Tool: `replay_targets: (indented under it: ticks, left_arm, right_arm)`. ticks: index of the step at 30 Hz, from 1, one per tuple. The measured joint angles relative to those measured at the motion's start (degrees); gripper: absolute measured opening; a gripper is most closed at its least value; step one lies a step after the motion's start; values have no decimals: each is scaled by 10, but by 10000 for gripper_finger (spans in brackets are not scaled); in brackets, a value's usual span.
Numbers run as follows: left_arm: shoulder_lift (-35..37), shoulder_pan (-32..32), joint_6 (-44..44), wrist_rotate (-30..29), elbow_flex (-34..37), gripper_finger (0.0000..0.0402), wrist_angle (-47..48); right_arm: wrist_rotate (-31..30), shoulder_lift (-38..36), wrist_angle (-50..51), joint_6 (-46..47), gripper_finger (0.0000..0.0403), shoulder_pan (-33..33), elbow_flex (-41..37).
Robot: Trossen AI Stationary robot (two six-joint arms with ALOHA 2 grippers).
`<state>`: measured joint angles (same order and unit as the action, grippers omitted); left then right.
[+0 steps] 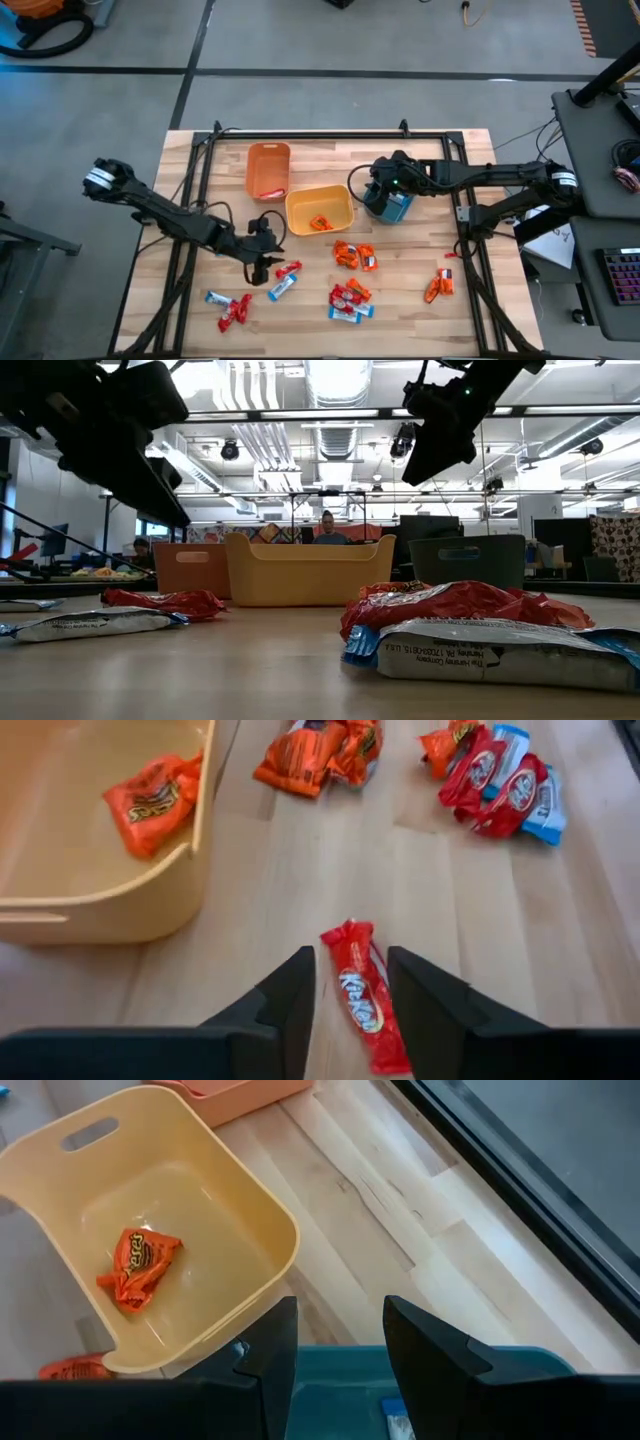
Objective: Sort candy
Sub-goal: Put the red chocolate into the orange bin
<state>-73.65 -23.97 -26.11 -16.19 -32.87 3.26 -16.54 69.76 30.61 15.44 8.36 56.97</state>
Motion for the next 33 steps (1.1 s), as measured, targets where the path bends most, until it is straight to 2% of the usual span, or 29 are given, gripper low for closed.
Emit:
replay_targets:
  ticks: [8, 15, 25, 33]
  left_arm:
    - [-76, 0, 5, 1, 8, 189, -56]
    - [-133, 0, 2, 2, 8, 191, -114]
    - [-171, 0, -23, 2, 8, 145, -132]
    - [-174, 0, -18, 2, 8, 51, -137]
  right_arm:
    - [0, 0, 2, 0, 144, 0, 0]
    - [0, 0, 6, 0, 144, 0, -1]
    - [0, 0, 6, 0, 144, 0, -1]
    - [0, 0, 6, 0, 144, 0, -1]
